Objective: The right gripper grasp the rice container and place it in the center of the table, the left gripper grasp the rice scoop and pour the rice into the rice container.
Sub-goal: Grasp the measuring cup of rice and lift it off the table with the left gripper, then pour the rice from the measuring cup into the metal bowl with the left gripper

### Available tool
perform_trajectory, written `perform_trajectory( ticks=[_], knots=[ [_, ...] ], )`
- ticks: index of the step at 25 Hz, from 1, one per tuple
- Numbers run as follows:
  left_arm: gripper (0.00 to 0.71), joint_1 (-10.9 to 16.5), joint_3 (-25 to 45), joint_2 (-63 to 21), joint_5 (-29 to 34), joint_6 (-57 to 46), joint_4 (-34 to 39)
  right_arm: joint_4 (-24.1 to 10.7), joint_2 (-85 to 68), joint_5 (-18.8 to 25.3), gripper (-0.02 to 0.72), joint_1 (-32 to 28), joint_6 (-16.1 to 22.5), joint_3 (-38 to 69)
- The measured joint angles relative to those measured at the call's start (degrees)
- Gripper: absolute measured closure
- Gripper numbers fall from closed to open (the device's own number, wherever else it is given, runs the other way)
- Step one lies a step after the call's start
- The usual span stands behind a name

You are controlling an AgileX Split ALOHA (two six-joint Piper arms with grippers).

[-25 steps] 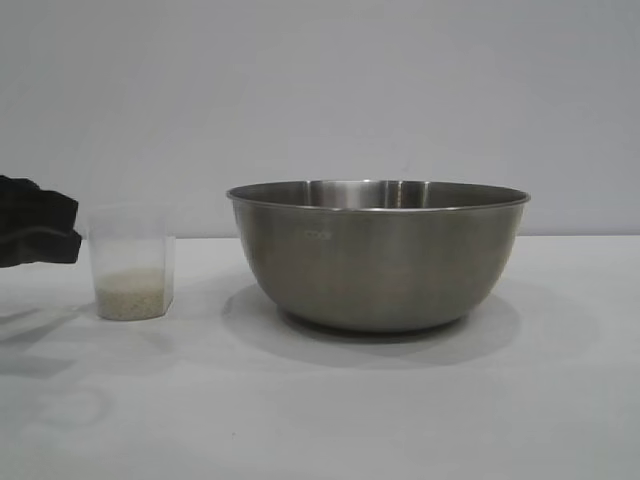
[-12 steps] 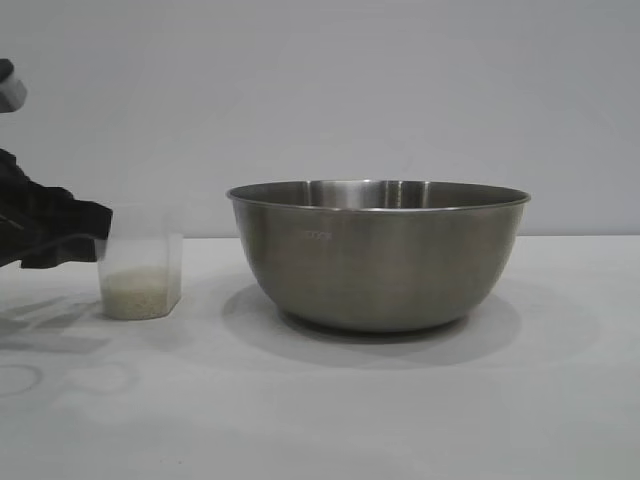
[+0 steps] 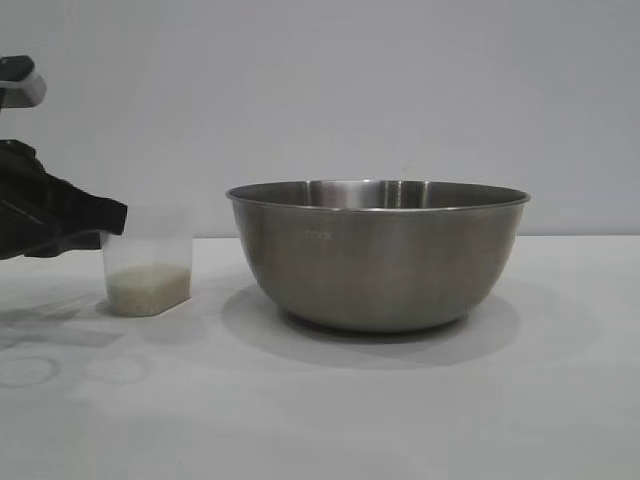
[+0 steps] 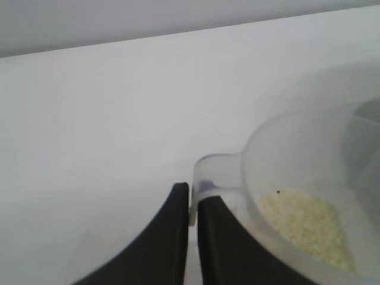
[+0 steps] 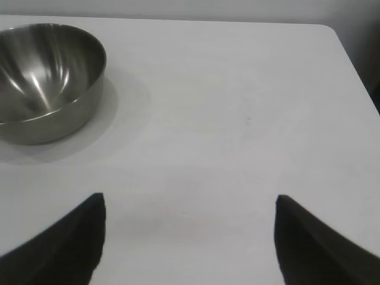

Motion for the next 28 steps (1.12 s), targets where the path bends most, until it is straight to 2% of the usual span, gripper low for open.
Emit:
perform_trajectory(
  ticks=[4,11,15,22,28],
  knots=[
    [0.71,0.0,0.0,-1.54,0.43,2.4,1.44,0.0,0.0,0.0,0.178,0.0,0.0,0.0],
    [0.71,0.0,-0.11,-9.05,0.73,13.87,2.77,0.0,0.0,0.0,0.178,0.0,0.0,0.0],
    [0.71,0.0,-3.84,-11.96,0.77,19.02,4.85,0.0,0.0,0.0,0.178,0.0,0.0,0.0],
    [0.71,0.0,-13.66,-12.33,0.77,20.71,17.92,0.0,0.0,0.0,0.178,0.0,0.0,0.0],
    [0.71,0.0,-18.62,-12.33,0.77,24.85,30.23,0.0,0.0,0.0,0.178,0.0,0.0,0.0]
  ],
)
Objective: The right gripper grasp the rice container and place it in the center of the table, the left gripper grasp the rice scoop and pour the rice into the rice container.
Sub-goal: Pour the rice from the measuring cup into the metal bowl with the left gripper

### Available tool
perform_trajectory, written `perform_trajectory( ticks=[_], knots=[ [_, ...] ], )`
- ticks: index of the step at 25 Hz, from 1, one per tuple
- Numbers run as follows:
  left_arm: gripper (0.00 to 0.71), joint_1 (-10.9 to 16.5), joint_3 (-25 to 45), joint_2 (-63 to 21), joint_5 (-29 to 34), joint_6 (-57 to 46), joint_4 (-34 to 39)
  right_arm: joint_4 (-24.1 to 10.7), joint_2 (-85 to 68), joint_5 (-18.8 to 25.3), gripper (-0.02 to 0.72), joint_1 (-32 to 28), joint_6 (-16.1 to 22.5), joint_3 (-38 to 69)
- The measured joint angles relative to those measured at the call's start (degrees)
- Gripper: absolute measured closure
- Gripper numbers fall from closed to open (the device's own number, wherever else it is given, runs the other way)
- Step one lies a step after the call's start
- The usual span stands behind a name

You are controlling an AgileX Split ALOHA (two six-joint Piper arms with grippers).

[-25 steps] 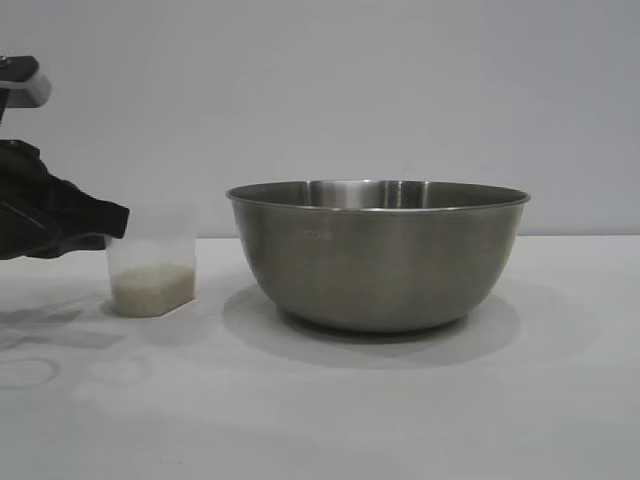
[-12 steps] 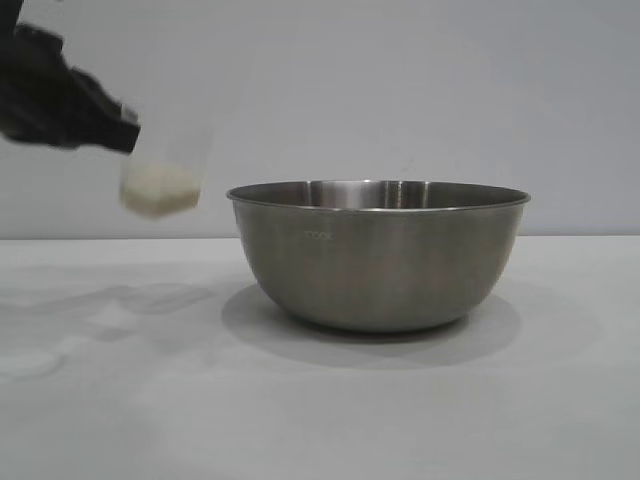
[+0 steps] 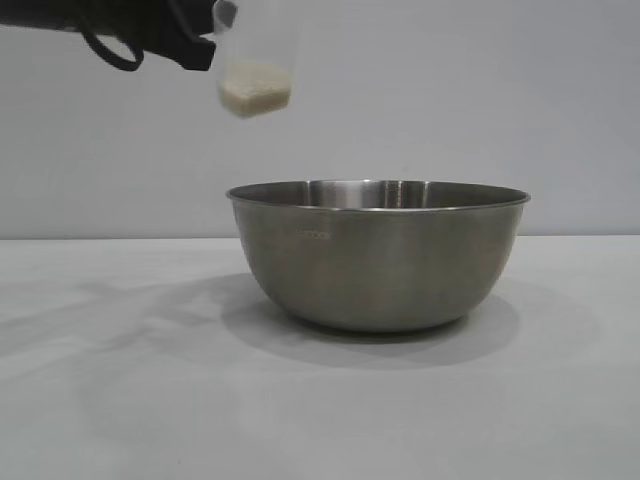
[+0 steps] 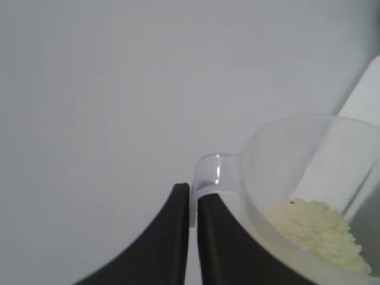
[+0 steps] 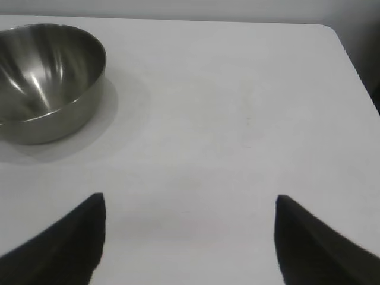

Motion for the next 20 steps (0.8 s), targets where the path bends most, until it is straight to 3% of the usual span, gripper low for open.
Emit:
perform_trajectory(
  ticks=[9,16,20],
  knots=[
    [0.71,-0.13,-1.34,0.92,-0.11,10.48,10.05,0.0,0.0,0.0,0.178,0.0,0.0,0.0],
    [0.71,-4.37,-1.43,2.48,3.48,28.97,11.63,0.0,0.0,0.0,0.178,0.0,0.0,0.0],
    [0.71,-5.19,-1.43,2.97,4.36,39.2,11.63,0.0,0.0,0.0,0.178,0.0,0.0,0.0]
  ],
)
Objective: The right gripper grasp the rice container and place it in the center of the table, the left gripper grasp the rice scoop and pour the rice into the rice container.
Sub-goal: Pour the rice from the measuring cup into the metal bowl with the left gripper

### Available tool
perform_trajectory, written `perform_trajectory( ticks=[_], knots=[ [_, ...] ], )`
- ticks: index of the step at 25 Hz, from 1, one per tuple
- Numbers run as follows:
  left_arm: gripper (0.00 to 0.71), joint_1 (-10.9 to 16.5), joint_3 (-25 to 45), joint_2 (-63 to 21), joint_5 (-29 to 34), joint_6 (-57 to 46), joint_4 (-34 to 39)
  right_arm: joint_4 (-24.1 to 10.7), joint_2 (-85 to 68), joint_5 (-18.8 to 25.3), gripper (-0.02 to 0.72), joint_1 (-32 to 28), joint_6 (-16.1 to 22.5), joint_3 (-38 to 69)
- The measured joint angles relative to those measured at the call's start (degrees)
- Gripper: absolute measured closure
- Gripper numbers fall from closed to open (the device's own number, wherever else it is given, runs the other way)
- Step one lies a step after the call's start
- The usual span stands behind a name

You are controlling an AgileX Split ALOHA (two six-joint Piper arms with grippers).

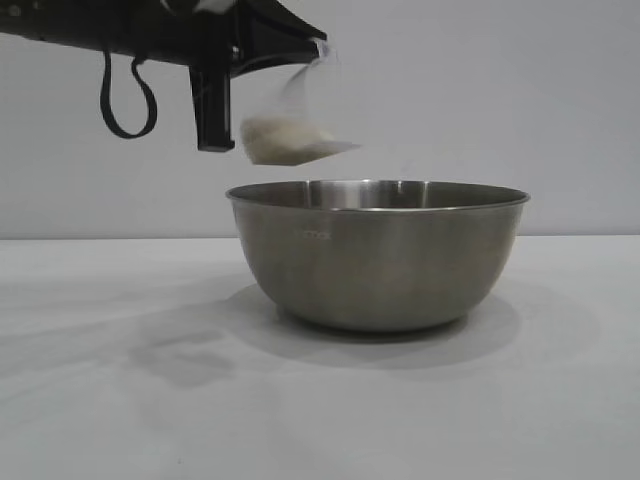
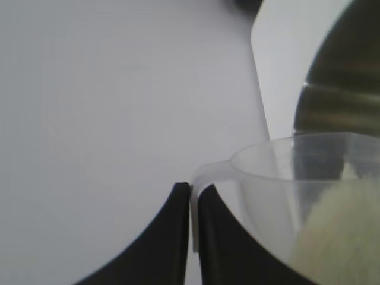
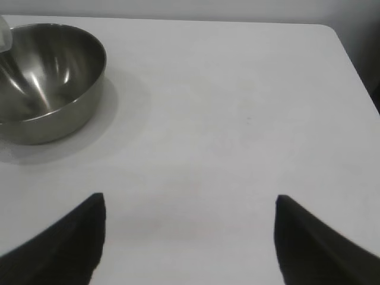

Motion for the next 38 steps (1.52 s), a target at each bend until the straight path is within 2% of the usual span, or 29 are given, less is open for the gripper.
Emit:
perform_trajectory(
  ticks=[6,15,25,38],
  knots=[
    [0.71,-0.43,0.0,0.61,0.0,10.15,0.19,0.0,0.0,0.0,0.178,0.0,0.0,0.0],
    [0.71,-0.81,0.0,0.61,0.0,24.59,4.25,0.0,0.0,0.0,0.178,0.0,0.0,0.0],
    [0.71,-3.57,-1.55,0.61,0.12,37.18,4.62,0.0,0.0,-0.1,0.178,0.0,0.0,0.0],
    [0.71,-3.57,-1.87,0.61,3.15,56.06,7.75,0.0,0.0,-0.1,0.178,0.0,0.0,0.0]
  ],
)
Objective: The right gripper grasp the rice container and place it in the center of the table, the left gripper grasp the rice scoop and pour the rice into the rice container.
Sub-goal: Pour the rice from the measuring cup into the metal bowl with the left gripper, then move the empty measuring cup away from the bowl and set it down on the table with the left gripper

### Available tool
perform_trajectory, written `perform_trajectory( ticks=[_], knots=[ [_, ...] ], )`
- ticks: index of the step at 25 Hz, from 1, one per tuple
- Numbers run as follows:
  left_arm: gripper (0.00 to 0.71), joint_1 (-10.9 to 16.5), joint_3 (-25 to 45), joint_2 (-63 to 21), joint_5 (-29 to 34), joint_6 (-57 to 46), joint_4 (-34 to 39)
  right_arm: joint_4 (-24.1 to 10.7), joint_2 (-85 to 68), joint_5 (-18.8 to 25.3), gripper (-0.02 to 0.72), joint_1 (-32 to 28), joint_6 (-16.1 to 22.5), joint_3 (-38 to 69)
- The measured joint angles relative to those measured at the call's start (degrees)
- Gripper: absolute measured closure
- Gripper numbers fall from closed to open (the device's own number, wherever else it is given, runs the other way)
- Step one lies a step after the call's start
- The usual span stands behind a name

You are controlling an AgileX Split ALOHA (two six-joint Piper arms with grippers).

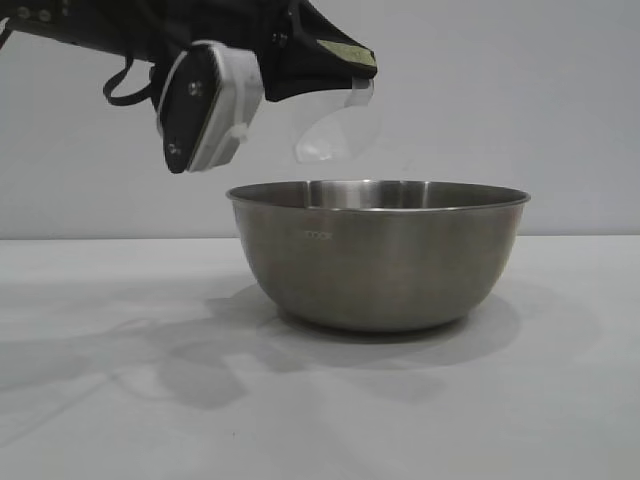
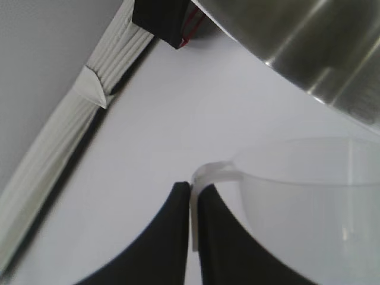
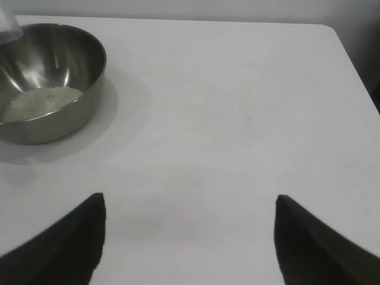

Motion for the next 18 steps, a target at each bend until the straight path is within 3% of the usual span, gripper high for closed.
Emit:
perform_trajectory(
  ticks=[18],
  knots=[
    [0.71,0.0,0.0,0.0,0.0,0.42,1.09,0.0,0.0,0.0,0.178,0.0,0.0,0.0]
  ],
)
